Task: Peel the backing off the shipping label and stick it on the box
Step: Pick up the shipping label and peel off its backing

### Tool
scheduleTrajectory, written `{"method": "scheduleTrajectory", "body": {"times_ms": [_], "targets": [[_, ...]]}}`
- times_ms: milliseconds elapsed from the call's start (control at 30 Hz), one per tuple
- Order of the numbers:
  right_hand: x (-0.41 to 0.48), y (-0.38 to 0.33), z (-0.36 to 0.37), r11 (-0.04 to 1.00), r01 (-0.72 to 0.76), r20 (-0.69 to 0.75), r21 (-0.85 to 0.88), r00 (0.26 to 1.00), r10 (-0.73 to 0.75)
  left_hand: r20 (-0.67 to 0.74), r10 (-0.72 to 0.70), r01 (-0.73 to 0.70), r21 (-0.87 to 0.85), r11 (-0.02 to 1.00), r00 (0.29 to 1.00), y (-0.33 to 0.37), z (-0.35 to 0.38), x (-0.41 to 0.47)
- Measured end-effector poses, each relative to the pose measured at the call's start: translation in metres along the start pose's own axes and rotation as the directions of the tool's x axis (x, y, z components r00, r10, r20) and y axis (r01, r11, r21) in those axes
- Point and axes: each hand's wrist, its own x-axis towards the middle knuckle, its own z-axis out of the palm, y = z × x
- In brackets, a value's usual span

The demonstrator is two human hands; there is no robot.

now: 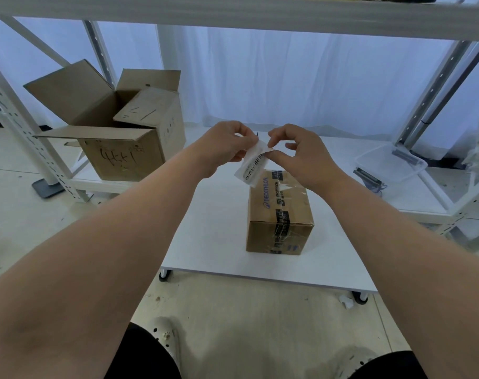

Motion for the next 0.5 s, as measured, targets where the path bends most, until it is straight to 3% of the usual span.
{"method": "scheduleTrajectory", "body": {"times_ms": [167,500], "targets": [[0.001,-0.004,-0.003,0.991,-0.064,0.030,0.116,0.998,0.061,0.061,0.026,-0.024,-0.027,0.999,0.998,0.002,-0.001,-0.001],[0.001,-0.004,-0.010,0.954,-0.135,-0.082,0.267,0.983,0.162,0.078,-0.061,0.063,-0.021,0.998,0.995,-0.003,-0.016,-0.001]]}}
